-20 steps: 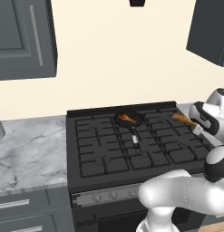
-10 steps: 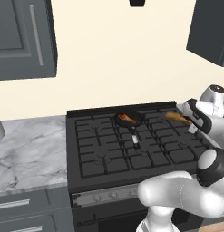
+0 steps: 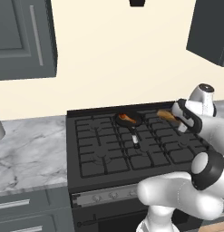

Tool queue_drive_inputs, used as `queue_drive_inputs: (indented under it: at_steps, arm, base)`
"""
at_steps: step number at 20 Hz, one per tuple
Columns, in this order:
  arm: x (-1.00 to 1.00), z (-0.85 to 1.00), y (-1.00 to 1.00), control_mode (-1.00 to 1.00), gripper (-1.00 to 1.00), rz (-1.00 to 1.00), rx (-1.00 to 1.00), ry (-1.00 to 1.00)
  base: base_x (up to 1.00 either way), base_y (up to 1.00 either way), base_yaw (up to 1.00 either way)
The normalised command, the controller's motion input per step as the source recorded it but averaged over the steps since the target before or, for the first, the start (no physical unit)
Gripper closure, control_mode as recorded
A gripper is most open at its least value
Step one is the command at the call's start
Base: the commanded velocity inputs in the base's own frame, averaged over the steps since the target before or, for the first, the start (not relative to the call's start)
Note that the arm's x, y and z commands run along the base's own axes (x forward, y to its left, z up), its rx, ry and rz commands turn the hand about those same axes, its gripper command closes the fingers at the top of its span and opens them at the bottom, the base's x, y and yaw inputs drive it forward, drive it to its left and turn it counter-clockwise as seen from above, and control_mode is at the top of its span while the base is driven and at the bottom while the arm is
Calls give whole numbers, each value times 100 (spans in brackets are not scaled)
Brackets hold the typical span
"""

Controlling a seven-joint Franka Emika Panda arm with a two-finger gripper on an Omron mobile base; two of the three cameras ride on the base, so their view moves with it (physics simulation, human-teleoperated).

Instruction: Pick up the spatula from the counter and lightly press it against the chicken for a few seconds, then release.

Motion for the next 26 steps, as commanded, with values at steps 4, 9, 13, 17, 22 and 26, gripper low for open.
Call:
queue_drive_inputs:
  at_steps: [4, 9, 13, 17, 22, 26]
  arm:
    - [35, 11, 30, -100, 100, 11, 1, 1]
    - [32, 2, 40, -100, 100, 11, 0, 0]
    - [23, 0, 37, -100, 100, 10, 0, 0]
    - [27, 0, 21, -100, 100, 9, 0, 1]
    - [30, 0, 29, -100, 100, 8, 0, 1]
    - [26, 0, 29, -100, 100, 6, -1, 1]
  base:
    - [0, 0, 0]
    - [0, 0, 0]
    - [0, 0, 0]
    - [0, 0, 0]
    - [0, 0, 0]
    - [0, 0, 0]
